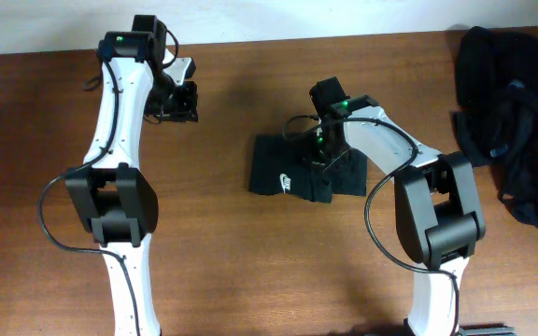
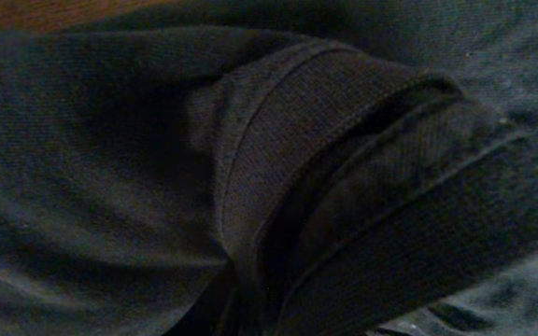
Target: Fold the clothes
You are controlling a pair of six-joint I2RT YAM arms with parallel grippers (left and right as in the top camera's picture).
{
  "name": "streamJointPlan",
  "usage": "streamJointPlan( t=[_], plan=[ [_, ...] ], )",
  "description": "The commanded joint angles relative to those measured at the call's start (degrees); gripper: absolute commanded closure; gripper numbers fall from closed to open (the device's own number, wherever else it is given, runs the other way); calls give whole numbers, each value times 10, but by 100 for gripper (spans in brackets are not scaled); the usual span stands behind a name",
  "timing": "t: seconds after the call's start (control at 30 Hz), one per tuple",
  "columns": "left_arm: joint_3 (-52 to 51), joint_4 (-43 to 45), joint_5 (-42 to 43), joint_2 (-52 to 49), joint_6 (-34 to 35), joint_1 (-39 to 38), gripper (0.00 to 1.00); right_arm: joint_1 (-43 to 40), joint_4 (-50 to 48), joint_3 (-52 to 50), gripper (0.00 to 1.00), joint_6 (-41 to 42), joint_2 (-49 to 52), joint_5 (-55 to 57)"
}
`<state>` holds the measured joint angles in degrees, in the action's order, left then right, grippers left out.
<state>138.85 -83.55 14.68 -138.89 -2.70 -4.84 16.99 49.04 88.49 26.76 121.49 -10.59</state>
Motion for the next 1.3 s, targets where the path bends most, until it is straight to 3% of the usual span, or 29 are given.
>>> streamJointPlan(
  t=[0.0,0.2,0.37,0.9,1.27],
  plan=[
    [-1,0,6,-3,3,0,74,3,9,-2,80,-1,4,3],
    [-1,2,6,-3,3,0,73,3,47,38,81,-2,-21,3],
    [-1,1,6,-3,3,0,74,3,76,83,96,-6,-37,3],
    [-1,-2,6,-3,3,0,73,0,144,131,96,-14,-42,14],
    [-1,-3,6,-3,3,0,73,-47,192,131,96,-14,-42,29]
  ],
)
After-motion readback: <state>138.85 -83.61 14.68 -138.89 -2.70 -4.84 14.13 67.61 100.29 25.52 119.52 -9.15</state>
